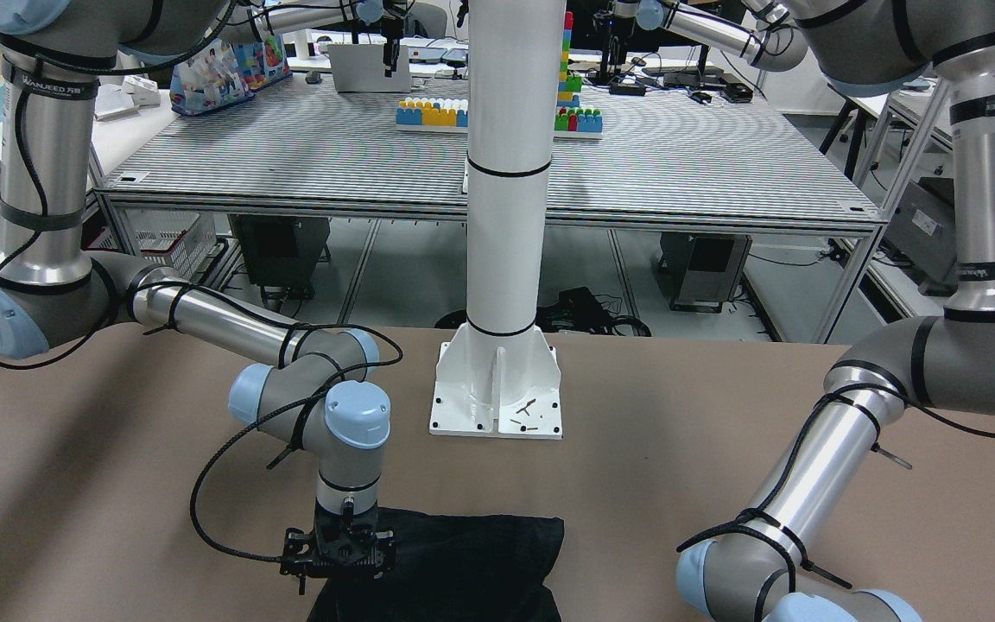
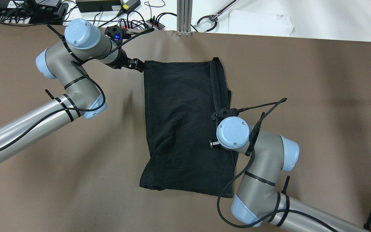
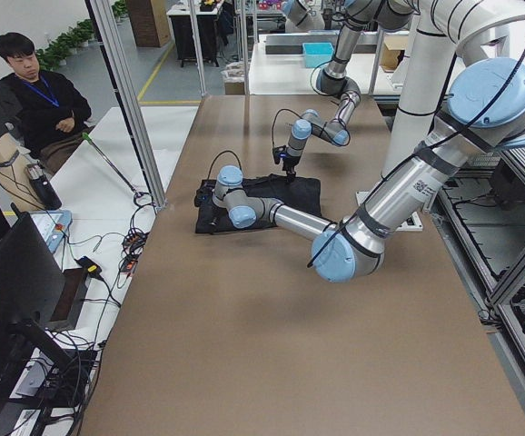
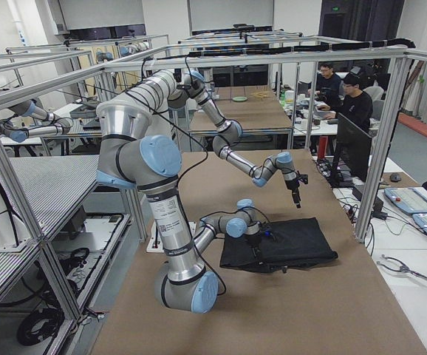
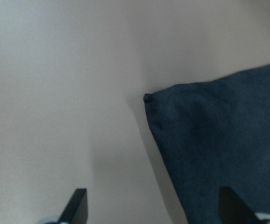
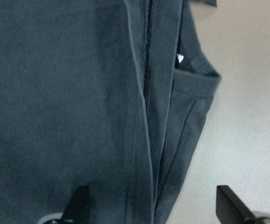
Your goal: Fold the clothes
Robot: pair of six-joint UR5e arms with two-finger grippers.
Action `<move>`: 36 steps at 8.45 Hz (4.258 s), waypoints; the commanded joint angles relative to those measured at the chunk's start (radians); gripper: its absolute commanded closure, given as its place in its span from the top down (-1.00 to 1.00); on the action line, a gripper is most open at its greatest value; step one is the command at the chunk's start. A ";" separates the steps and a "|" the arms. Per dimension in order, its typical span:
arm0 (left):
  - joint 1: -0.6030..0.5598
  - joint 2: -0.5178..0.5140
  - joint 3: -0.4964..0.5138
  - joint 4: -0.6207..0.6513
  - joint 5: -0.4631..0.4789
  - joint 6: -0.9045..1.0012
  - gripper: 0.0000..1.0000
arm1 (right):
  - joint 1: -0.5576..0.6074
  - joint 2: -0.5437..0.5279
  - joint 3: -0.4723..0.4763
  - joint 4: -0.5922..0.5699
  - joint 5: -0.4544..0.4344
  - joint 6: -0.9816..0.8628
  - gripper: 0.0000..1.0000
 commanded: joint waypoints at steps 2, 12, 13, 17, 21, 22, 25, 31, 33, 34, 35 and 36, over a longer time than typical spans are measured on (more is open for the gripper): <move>0.002 -0.003 0.000 0.000 -0.002 0.001 1.00 | 0.062 0.093 -0.142 0.006 0.004 -0.063 0.89; 0.002 0.000 -0.001 0.000 -0.002 0.001 1.00 | 0.187 0.073 -0.143 0.003 0.040 -0.183 0.90; 0.000 0.003 -0.012 0.000 -0.002 -0.002 1.00 | 0.187 0.094 -0.143 0.003 0.046 -0.138 0.90; 0.069 0.091 -0.159 0.002 -0.012 -0.109 1.00 | 0.190 0.104 -0.131 0.161 0.112 0.174 0.90; 0.195 0.161 -0.257 0.000 0.000 -0.326 0.77 | 0.198 0.059 -0.123 0.340 0.116 0.298 0.88; 0.215 0.171 -0.268 -0.001 0.000 -0.327 0.08 | 0.198 0.041 -0.097 0.336 0.116 0.296 0.88; 0.244 0.196 -0.265 -0.014 0.000 -0.324 -0.45 | 0.198 0.018 -0.071 0.334 0.116 0.287 0.88; 0.249 0.196 -0.268 -0.023 0.000 -0.329 -1.00 | 0.198 0.018 -0.056 0.325 0.116 0.287 0.89; 0.238 0.222 -0.296 -0.046 -0.011 -0.328 -1.00 | 0.198 0.016 -0.056 0.325 0.116 0.287 0.89; 0.220 0.268 -0.340 -0.048 -0.018 -0.314 -1.00 | 0.198 0.018 -0.056 0.325 0.116 0.287 0.89; 0.191 0.289 -0.353 -0.046 -0.049 -0.309 -1.00 | 0.198 0.016 -0.056 0.325 0.116 0.287 0.89; 0.166 0.303 -0.353 -0.048 -0.067 -0.280 -1.00 | 0.198 0.015 -0.056 0.325 0.116 0.287 0.89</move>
